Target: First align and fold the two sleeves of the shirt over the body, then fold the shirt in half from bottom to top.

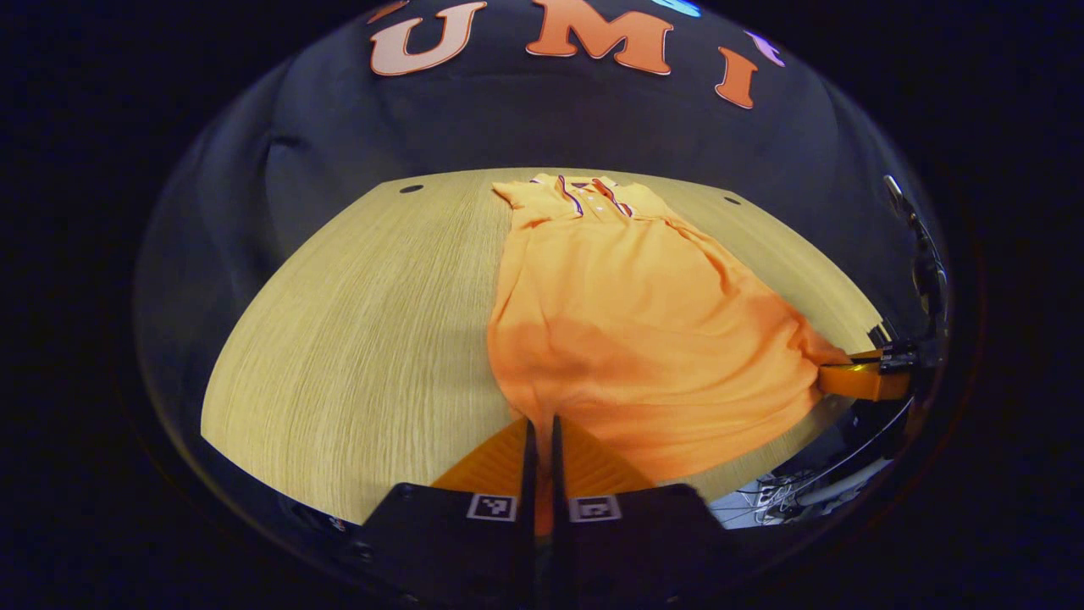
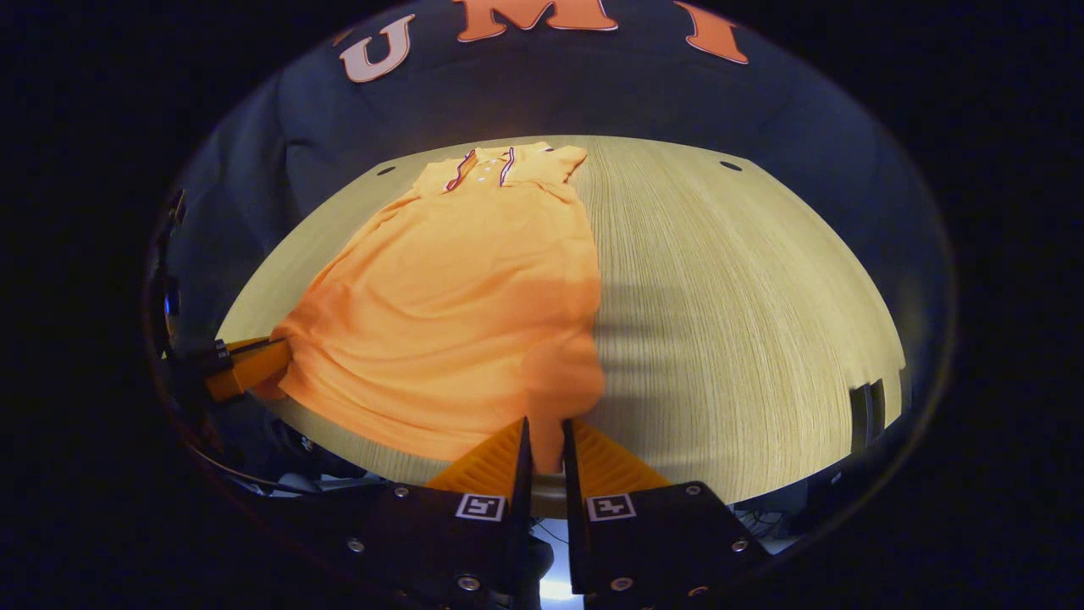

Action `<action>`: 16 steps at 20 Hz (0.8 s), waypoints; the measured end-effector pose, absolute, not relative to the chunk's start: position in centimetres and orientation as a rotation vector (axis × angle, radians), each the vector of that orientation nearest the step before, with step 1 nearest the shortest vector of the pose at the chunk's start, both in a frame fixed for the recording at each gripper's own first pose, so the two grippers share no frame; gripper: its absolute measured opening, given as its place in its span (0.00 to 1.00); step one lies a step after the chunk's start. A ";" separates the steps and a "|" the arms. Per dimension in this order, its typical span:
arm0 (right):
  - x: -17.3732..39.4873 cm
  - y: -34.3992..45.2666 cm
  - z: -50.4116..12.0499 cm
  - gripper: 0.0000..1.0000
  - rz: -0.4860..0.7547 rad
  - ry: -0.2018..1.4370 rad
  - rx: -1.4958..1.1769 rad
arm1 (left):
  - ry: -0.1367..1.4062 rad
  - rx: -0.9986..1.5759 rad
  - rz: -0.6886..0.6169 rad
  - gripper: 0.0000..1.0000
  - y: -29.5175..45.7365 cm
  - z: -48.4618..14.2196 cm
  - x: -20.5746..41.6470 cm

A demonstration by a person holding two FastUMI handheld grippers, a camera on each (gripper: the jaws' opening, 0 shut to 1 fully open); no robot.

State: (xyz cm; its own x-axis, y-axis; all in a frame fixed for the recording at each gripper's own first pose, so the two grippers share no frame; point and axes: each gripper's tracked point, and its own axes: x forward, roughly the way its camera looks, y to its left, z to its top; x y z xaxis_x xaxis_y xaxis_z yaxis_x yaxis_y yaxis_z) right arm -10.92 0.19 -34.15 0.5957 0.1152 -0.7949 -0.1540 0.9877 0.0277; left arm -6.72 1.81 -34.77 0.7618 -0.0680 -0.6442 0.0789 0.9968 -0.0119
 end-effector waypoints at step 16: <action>-8.8 1.7 -31.7 0.01 0.183 0.915 0.187 | 0.694 -0.089 -0.116 0.03 0.6 -29.9 -3.8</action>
State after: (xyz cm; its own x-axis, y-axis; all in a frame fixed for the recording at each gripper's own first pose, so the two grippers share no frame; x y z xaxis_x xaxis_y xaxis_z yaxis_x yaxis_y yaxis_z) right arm -8.83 1.74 -31.73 0.5966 0.2356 -0.7671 -0.0770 0.9683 0.2376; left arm -3.78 0.55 -29.90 0.7628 -0.1362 -0.6322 0.0772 0.9898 -0.1200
